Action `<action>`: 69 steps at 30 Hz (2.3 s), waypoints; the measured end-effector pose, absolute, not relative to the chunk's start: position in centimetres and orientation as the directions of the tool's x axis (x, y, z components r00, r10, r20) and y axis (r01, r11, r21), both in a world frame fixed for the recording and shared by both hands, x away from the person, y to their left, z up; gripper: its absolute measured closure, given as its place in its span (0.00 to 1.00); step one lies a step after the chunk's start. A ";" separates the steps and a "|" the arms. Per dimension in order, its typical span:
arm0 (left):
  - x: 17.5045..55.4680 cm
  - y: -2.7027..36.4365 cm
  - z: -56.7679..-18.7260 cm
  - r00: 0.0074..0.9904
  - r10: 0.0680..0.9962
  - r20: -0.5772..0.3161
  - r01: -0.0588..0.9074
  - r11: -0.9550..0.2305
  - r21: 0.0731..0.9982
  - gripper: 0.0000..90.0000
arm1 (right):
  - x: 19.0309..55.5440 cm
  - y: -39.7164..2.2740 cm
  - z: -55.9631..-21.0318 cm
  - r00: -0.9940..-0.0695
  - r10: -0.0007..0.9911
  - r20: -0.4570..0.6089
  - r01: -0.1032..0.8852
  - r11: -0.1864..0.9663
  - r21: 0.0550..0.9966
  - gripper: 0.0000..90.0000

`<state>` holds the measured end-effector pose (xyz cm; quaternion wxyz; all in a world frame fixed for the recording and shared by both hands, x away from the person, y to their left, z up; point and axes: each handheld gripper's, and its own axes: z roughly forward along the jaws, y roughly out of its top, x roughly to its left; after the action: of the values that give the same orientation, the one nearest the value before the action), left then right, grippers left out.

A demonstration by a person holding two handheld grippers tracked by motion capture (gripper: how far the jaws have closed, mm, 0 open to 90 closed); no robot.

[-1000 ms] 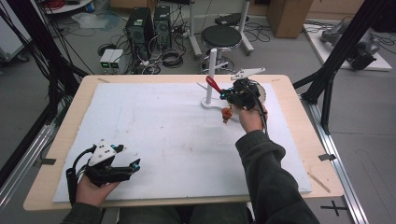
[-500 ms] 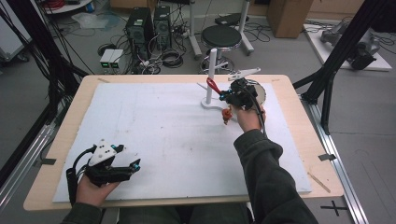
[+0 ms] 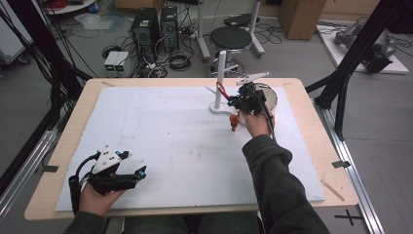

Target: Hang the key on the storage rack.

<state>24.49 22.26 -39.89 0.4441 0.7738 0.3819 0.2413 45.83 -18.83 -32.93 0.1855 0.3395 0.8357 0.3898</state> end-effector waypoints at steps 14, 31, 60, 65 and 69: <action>24.5 22.3 -39.9 0.592 0.805 0.037 0.374 -0.316 0.872 0.24 | 46.3 -18.6 -33.7 -0.699 0.715 -0.020 0.452 0.462 0.763 0.95; 24.5 22.3 -39.9 0.590 0.807 0.033 0.377 -0.311 0.872 0.24 | 46.8 -18.8 -35.0 -0.698 0.716 0.018 0.488 0.458 0.743 0.89; 24.7 22.3 -39.9 0.583 0.812 0.032 0.383 -0.310 0.870 0.24 | 46.9 -20.4 -34.7 -0.735 0.657 0.170 0.482 0.330 0.811 0.78; 24.7 22.3 -39.9 0.587 0.809 0.031 0.381 -0.310 0.871 0.24 | 46.7 -20.5 -34.4 -0.745 0.645 0.171 0.473 0.330 0.817 0.76; 24.7 22.2 -39.9 0.585 0.810 0.031 0.380 -0.308 0.872 0.24 | 46.6 -20.7 -34.2 -0.746 0.643 0.174 0.467 0.319 0.825 0.74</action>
<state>24.74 22.23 -39.89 0.4441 0.7716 0.3857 0.2421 46.60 -20.72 -34.23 0.0930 0.3438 0.8067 0.4715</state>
